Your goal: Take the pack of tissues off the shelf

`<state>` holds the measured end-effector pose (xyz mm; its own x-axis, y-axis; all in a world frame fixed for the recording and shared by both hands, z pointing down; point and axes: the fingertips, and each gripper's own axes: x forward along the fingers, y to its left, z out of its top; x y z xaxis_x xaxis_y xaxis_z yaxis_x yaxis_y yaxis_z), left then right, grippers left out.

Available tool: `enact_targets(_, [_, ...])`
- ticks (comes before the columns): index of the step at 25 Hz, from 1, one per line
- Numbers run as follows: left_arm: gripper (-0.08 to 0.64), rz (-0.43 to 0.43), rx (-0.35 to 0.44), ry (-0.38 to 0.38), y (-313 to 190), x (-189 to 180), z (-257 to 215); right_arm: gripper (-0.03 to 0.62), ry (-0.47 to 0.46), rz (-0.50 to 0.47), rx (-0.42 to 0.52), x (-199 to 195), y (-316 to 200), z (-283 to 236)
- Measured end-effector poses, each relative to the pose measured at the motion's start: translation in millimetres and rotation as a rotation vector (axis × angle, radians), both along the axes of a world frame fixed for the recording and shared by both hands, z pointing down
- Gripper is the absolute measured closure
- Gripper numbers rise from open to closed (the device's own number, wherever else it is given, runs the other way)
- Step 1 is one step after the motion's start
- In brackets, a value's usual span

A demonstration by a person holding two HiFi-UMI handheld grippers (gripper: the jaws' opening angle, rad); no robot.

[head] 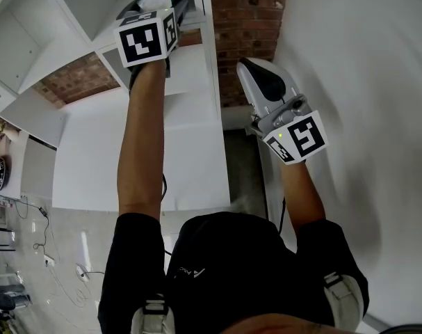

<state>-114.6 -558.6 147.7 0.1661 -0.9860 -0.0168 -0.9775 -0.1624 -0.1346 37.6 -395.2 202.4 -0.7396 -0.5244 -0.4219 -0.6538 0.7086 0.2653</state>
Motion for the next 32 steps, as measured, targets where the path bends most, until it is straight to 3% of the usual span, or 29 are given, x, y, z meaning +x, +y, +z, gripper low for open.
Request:
enact_targets(6, [0.253,-0.045,0.046,-0.001,4.6,-6.8,-4.4,0.591,0.005,0.000,-0.016,-1.1,-3.1,7.8])
enact_targets(14, [0.266,-0.036,0.147,0.052,31.2,-11.0,-11.6,0.591,0.013,0.014,-0.017,-0.9,0.6,5.2])
enact_targets(26, [0.267,0.086,0.368,0.161,152.9,-19.4,-8.8,0.591,0.007,0.016,-0.008,-10.5,36.0,3.7])
enact_targets(32, [0.267,0.158,0.376,0.230,210.6,-17.6,26.7,0.591,-0.025,0.018,-0.041,-12.1,54.0,16.1])
